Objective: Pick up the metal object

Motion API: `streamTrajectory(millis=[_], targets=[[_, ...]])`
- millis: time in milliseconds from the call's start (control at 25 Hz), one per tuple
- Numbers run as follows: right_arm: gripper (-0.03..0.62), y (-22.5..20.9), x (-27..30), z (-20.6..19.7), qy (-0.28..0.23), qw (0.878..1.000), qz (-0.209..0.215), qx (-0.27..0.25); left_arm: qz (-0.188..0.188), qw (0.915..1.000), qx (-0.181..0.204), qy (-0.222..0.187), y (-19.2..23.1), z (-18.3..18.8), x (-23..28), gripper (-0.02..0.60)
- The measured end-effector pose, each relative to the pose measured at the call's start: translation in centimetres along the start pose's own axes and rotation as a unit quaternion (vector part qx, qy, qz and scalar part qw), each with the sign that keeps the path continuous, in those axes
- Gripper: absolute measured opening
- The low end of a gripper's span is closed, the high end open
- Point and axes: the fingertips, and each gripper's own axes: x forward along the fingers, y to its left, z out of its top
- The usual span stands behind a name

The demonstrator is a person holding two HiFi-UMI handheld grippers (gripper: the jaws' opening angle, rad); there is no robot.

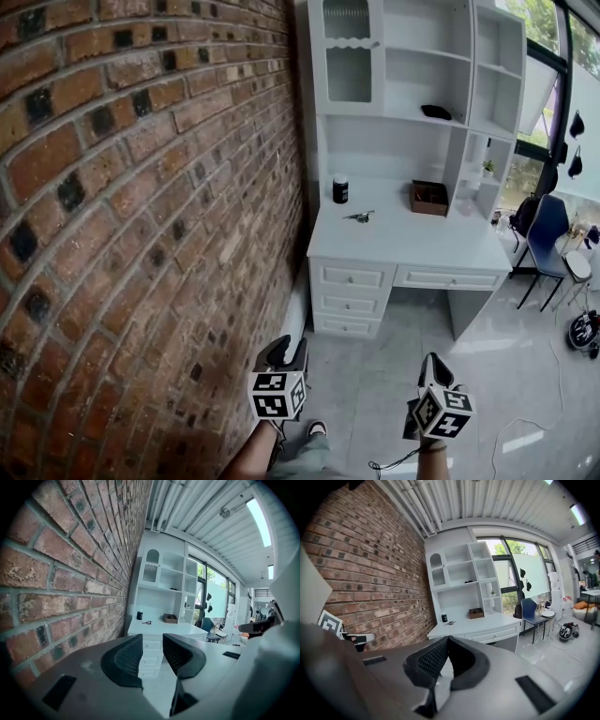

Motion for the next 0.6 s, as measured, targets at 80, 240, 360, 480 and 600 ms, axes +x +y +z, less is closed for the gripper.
streamTrajectory(millis=[80, 240, 360, 480, 600], targets=[[0.002, 0.1, 1.5, 0.2, 0.002, 1.0, -0.001, -0.008, 0.005, 1.0, -0.001, 0.0, 0.9, 0.3, 1.5, 0.133], [0.002, 0.5, 5.0, 1.7, 0.0, 1.0, -0.001, -0.017, 0.009, 0.9999, -0.006, -0.001, 2.8, 1.2, 4.7, 0.133], [0.002, 1.2, 7.9, 3.0, -0.003, 1.0, 0.001, -0.021, 0.011, 0.9999, -0.011, -0.004, 4.2, 2.2, 7.4, 0.133], [0.003, 1.8, 10.7, 3.9, 0.0, 1.0, 0.003, -0.027, 0.012, 0.9998, -0.015, -0.004, 5.5, 3.2, 10.0, 0.133], [0.002, 2.7, 13.2, 4.7, 0.001, 1.0, 0.007, -0.026, 0.009, 0.9998, -0.015, -0.005, 6.6, 4.0, 12.1, 0.133]])
